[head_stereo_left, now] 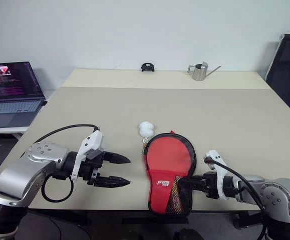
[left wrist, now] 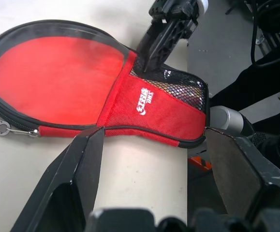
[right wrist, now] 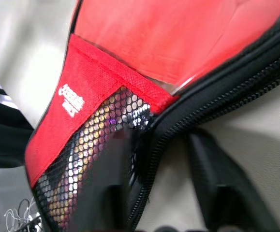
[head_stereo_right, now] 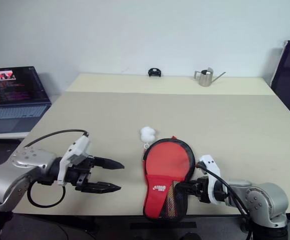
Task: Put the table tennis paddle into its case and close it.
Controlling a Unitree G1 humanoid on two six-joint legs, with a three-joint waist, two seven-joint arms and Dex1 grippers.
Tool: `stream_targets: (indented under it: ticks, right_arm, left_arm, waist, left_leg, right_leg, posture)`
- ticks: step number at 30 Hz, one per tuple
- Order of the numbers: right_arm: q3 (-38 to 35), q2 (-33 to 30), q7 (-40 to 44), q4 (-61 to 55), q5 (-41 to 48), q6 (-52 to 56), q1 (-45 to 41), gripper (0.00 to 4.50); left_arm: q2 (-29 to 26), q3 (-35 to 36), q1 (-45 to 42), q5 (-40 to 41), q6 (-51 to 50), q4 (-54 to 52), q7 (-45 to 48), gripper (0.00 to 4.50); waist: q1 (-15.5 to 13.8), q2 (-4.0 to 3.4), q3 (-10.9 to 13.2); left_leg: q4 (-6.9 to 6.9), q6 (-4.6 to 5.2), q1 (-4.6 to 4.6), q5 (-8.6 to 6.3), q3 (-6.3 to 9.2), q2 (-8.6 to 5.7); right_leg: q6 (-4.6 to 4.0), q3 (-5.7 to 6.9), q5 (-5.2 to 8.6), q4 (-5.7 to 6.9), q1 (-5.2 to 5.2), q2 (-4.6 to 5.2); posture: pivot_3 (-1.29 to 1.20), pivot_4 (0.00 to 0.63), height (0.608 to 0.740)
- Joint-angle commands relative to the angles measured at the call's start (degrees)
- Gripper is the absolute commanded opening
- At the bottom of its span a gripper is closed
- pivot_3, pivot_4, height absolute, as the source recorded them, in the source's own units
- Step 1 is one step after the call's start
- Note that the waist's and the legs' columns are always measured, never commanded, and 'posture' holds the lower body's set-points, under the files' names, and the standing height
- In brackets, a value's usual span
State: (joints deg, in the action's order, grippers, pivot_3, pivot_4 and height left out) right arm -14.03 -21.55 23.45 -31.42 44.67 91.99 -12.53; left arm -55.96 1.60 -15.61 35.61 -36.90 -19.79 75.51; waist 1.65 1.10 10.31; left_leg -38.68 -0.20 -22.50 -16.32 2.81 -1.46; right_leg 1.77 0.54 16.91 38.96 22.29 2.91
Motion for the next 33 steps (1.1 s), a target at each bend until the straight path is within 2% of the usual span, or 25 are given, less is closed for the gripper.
stream_targets:
  ticks: [1, 4, 7, 10, 12, 13, 15, 18, 21, 28, 33]
  right_arm:
    - [-4.85, -1.42, 0.01, -2.73, 3.96, 0.51, 0.66, 3.44]
    - [-7.40, -2.25, 0.56, -4.11, 6.17, 0.51, 1.12, 3.44]
    - [-6.96, -5.24, 1.30, -5.67, 5.14, -2.55, 1.60, 3.44]
    - [-7.54, -7.39, 2.81, -4.79, 5.26, -7.89, -1.31, 3.44]
    - [-7.36, -8.66, 3.93, -3.80, 5.56, -10.43, -3.25, 3.80]
    - [-5.94, -10.44, 5.81, -3.89, 5.02, -12.88, -3.90, 3.92]
    - [-3.08, -14.05, 10.41, -4.37, 4.65, -17.59, -5.85, 4.49]
    - [0.15, -16.87, 13.99, -3.35, 3.95, -22.66, -9.04, 4.49]
    - [6.43, -19.69, 17.52, -2.71, 0.17, -28.43, -9.78, 4.49]
    - [18.70, -16.45, 19.32, 3.29, -6.40, -36.86, -12.26, 4.49]
    - [27.18, -10.42, 18.49, 13.58, -15.86, -46.59, -14.15, 4.49]
  left_arm:
    - [0.23, 0.14, -0.97, 0.21, 0.93, -1.17, -0.23, 3.57]
    - [0.66, -0.18, -1.13, 0.08, 1.08, -1.02, -0.51, 3.57]
    - [1.20, -0.40, -1.19, -0.10, 1.11, -1.00, -0.78, 3.57]
    - [1.82, -0.48, -1.47, -0.24, 1.19, -0.59, -1.50, 3.57]
    - [2.31, -0.41, -1.65, -0.31, 1.32, -0.30, -2.18, 3.57]
    - [2.65, -0.39, -1.79, -0.41, 1.46, -0.22, -2.52, 3.57]
    - [3.32, -0.24, -2.12, -0.20, 1.42, -0.25, -3.27, 3.57]
    - [4.09, 0.04, -2.33, -0.17, 1.23, -0.24, -4.67, 3.57]
    - [5.80, 1.13, -2.71, -1.18, 1.70, 1.33, -8.48, 3.57]
    - [10.06, 2.20, -4.37, -9.15, 6.48, 7.27, -20.41, 3.57]
    - [10.35, 2.53, -4.26, -11.18, 7.78, 9.58, -22.45, 3.57]
  waist:
    - [-0.01, 0.00, 0.00]
    - [-0.01, 0.00, 0.00]
    - [-0.01, 0.00, 0.00]
    - [0.05, -0.03, 0.02]
    - [0.11, -0.03, 0.02]
    - [0.10, -0.04, 0.03]
    - [0.01, -0.05, 0.04]
    - [0.05, -0.03, 0.06]
    - [-0.03, -0.03, 0.06]
    - [-0.01, 0.02, 0.08]
    - [0.02, 0.04, 0.07]
  left_leg:
    - [0.00, 0.00, 0.00, 0.00, 0.00, 0.00]
    - [0.00, 0.00, 0.01, 0.00, 0.00, 0.00]
    - [0.00, 0.00, 0.01, 0.00, 0.00, 0.00]
    - [0.00, 0.00, 0.00, 0.00, -0.01, 0.00]
    - [-0.01, 0.01, 0.02, 0.00, -0.03, 0.00]
    - [-0.01, 0.01, 0.03, 0.00, -0.02, 0.01]
    - [-0.01, 0.01, 0.02, 0.00, 0.01, 0.01]
    - [-0.02, 0.01, 0.00, 0.00, 0.01, 0.01]
    - [-0.02, 0.01, 0.00, 0.00, 0.03, 0.01]
    - [-0.08, 0.01, -0.01, 0.00, 0.02, 0.01]
    - [-0.08, 0.00, -0.02, 0.00, 0.05, 0.01]
  right_leg:
    - [0.00, 0.00, 0.00, 0.00, -0.01, 0.00]
    - [0.00, 0.00, 0.00, 0.01, 0.00, 0.00]
    - [0.00, 0.00, 0.00, 0.01, 0.00, -0.01]
    - [0.00, 0.00, 0.00, 0.00, -0.01, -0.01]
    - [0.00, -0.01, 0.00, 0.03, 0.00, -0.02]
    - [0.00, 0.00, 0.00, 0.03, -0.01, -0.03]
    - [0.00, 0.02, 0.00, 0.03, -0.01, -0.03]
    - [0.00, 0.03, 0.00, -0.01, -0.02, -0.03]
    - [0.00, 0.04, 0.00, 0.00, -0.02, -0.02]
    - [0.00, 0.02, 0.00, 0.02, -0.02, -0.01]
    - [0.00, 0.04, -0.01, 0.01, 0.01, -0.01]
  posture:
    - [0.00, 0.150, 0.740]
    - [0.00, 0.150, 0.740]
    - [0.00, 0.150, 0.740]
    - [0.00, 0.150, 0.740]
    - [0.00, 0.150, 0.740]
    - [0.00, 0.150, 0.740]
    - [0.00, 0.150, 0.740]
    - [0.00, 0.150, 0.740]
    - [0.00, 0.150, 0.740]
    - [0.00, 0.150, 0.740]
    - [0.00, 0.150, 0.740]
